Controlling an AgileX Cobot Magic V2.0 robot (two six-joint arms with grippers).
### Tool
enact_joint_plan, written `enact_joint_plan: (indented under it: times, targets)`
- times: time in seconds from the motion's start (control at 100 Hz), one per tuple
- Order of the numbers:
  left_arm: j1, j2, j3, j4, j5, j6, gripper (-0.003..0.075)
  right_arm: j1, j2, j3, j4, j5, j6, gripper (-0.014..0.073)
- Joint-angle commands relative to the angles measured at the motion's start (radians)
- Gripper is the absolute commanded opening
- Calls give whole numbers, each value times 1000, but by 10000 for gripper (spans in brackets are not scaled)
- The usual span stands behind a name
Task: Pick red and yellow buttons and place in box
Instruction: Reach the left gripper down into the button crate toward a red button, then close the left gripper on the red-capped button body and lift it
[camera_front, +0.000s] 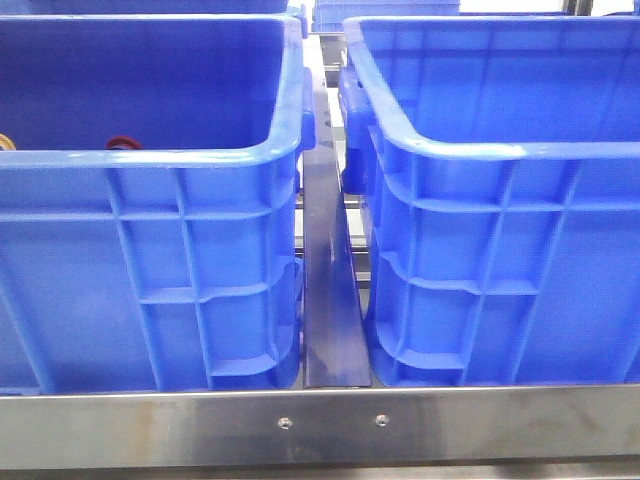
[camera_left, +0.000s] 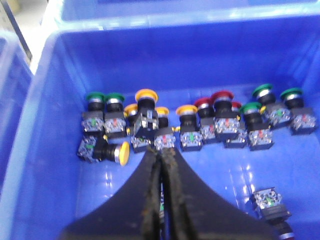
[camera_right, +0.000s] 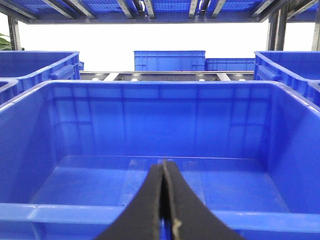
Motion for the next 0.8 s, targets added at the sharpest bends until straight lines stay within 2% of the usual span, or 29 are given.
enact_joint_plan:
  times: [0.0, 0.14, 0.21, 0.3, 0.31, 0.32, 0.36, 0.43, 0.48, 0.53, 0.62, 0.79]
  targets:
    - [0, 44, -42, -10, -69, -10, -19, 2, -26, -19, -8, -81, -2, -69]
    - [0, 89, -42, -13, -72, -10, -11, 2, -26, -19, -8, -81, -2, -69]
    - [0, 104, -42, -13, -70, -10, 45, 2, -26, -19, -8, -81, -2, -69]
    - [0, 116, -42, -13, -70, -10, 185, 2, -26, -19, -8, -81, -2, -69]
    - [0, 119, -42, -13, -70, -10, 232, 2, -26, -19, -8, -81, -2, -69]
    - [0, 119, -42, -13, -70, -10, 232, 2, -26, -19, -8, -81, -2, -69]
    - [0, 123, -42, -13, -70, -10, 353, 2, -26, -19, -8, -81, -2, -69]
    - [0, 130, -42, -13, -70, -10, 507, 2, -26, -19, -8, -81, -2, -69]
    - [0, 135, -42, -24, -81, -10, 568, 2, -26, -19, -8, -81, -2, -69]
    - [0, 139, -42, -48, -84, -10, 584, 2, -26, -19, -8, -81, -2, -69]
    - [-10, 159, -42, -85, -92, 7, 567, 2, -26, -19, -8, -81, -2, -69]
    - [-94, 245, -42, -103, -139, 11, 564, 2, -26, -19, -8, -81, -2, -69]
